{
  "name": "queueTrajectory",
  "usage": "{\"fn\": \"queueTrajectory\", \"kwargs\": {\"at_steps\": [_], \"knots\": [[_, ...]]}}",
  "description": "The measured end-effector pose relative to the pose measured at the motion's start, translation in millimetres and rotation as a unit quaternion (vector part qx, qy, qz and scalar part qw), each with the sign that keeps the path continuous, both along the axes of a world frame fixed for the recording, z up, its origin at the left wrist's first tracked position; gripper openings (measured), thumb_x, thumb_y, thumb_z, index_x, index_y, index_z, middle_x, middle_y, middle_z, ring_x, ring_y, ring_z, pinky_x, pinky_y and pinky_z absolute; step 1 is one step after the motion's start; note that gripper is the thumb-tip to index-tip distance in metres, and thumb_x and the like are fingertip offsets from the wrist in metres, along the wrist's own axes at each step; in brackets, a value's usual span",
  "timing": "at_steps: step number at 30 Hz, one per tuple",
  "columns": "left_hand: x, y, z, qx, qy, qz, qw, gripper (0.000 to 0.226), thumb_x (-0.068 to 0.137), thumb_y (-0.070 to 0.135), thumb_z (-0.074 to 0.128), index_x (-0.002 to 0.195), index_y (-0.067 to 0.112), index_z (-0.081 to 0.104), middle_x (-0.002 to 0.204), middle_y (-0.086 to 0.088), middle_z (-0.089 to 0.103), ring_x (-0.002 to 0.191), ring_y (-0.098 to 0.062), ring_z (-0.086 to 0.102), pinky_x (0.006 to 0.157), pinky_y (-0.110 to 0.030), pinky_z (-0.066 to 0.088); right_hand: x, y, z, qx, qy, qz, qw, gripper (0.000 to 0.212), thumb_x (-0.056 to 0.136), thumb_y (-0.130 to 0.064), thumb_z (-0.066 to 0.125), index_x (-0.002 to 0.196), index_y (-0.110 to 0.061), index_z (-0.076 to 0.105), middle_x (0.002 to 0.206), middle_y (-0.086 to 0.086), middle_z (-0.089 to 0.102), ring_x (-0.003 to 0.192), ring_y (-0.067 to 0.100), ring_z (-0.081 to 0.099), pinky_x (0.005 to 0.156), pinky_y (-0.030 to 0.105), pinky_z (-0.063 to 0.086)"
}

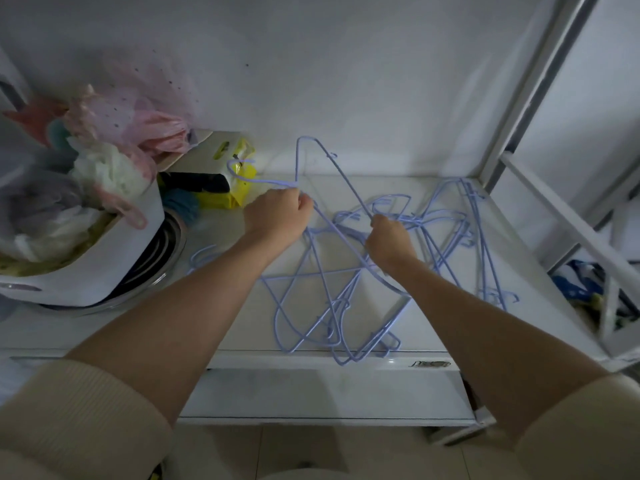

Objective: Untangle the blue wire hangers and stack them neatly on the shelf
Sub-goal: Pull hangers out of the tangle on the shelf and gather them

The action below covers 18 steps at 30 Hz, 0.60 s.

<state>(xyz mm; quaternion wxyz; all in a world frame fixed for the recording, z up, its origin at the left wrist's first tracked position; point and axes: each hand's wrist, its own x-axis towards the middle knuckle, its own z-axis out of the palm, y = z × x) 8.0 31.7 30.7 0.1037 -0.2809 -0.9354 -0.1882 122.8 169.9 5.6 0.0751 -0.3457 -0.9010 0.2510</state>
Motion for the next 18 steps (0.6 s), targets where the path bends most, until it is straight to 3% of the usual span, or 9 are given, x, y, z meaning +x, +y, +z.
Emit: {"fn": "queueTrajectory", "kwargs": {"at_steps": [2, 4, 6, 8, 10, 12, 14, 18], "knots": [[0, 9, 3, 0.024, -0.096, 0.038, 0.994, 0.053, 0.092, 0.047, 0.026, 0.097, 0.01, 0.064, 0.108, -0.02, 0.065, 0.102, -0.039, 0.06, 0.078, -0.037, 0.042, -2, -2, 0, -0.023, 0.011, -0.008, 1.0, 0.039, 0.09, 0.0, 0.038, 0.127, 0.0, 0.052, 0.127, 0.027, 0.058, 0.119, 0.04, 0.055, 0.091, 0.04, 0.047], [-3, 21, 7, 0.135, -0.227, 0.048, 0.963, 0.052, 0.093, 0.047, 0.024, 0.108, 0.008, 0.056, 0.111, -0.019, 0.064, 0.092, -0.033, 0.062, 0.077, -0.037, 0.048, -6, -6, -1, -0.041, 0.014, -0.002, 0.999, 0.038, 0.089, 0.001, 0.039, 0.124, 0.002, 0.054, 0.126, 0.028, 0.059, 0.12, 0.04, 0.055, 0.094, 0.039, 0.047], [-5, 37, 13, 0.348, -0.367, 0.041, 0.862, 0.031, 0.096, 0.032, 0.026, 0.107, 0.01, 0.046, 0.099, -0.02, 0.062, 0.066, -0.026, 0.062, 0.056, -0.031, 0.052, -8, -12, -1, -0.058, 0.0, 0.009, 0.998, 0.036, 0.09, 0.0, 0.039, 0.124, 0.004, 0.052, 0.127, 0.028, 0.058, 0.119, 0.039, 0.055, 0.092, 0.038, 0.046], [-8, 45, 21, 0.506, -0.428, 0.049, 0.748, 0.017, 0.098, 0.018, 0.023, 0.11, 0.017, 0.035, 0.086, -0.017, 0.06, 0.054, -0.02, 0.056, 0.041, -0.023, 0.05, -8, -17, -3, -0.07, -0.015, 0.015, 0.997, 0.034, 0.093, -0.003, 0.039, 0.125, 0.004, 0.049, 0.129, 0.027, 0.056, 0.12, 0.039, 0.054, 0.093, 0.038, 0.045], [-10, 47, 27, 0.573, -0.439, 0.065, 0.689, 0.019, 0.097, 0.013, 0.022, 0.109, 0.022, 0.034, 0.07, -0.011, 0.054, 0.041, -0.013, 0.047, 0.033, -0.016, 0.039, -9, -20, -8, -0.082, -0.023, 0.02, 0.996, 0.032, 0.094, -0.003, 0.039, 0.123, 0.005, 0.048, 0.128, 0.029, 0.057, 0.12, 0.04, 0.055, 0.092, 0.038, 0.046], [-10, 48, 26, 0.579, -0.441, 0.082, 0.681, 0.017, 0.097, 0.018, 0.025, 0.091, 0.018, 0.041, 0.059, -0.003, 0.04, 0.027, -0.006, 0.032, 0.03, -0.01, 0.024, -10, -18, -11, -0.093, -0.028, 0.026, 0.995, 0.03, 0.094, -0.003, 0.039, 0.12, 0.008, 0.049, 0.124, 0.031, 0.058, 0.117, 0.04, 0.056, 0.089, 0.038, 0.046], [-10, 49, 22, 0.58, -0.432, 0.108, 0.682, 0.031, 0.098, 0.024, 0.025, 0.069, 0.018, 0.035, 0.049, 0.003, 0.029, 0.021, -0.005, 0.02, 0.03, -0.008, 0.016, -10, -15, -12, -0.11, -0.032, 0.03, 0.993, 0.028, 0.095, -0.004, 0.038, 0.117, 0.008, 0.051, 0.123, 0.031, 0.058, 0.114, 0.04, 0.057, 0.083, 0.037, 0.046], [-11, 52, 15, 0.57, -0.384, 0.138, 0.714, 0.035, 0.098, 0.027, 0.026, 0.065, 0.017, 0.031, 0.053, -0.001, 0.027, 0.02, -0.006, 0.021, 0.03, -0.008, 0.018, -6, -10, -9, -0.132, -0.048, 0.042, 0.989, 0.022, 0.094, -0.004, 0.038, 0.106, 0.004, 0.055, 0.123, 0.028, 0.058, 0.111, 0.041, 0.06, 0.087, 0.039, 0.05]]}}
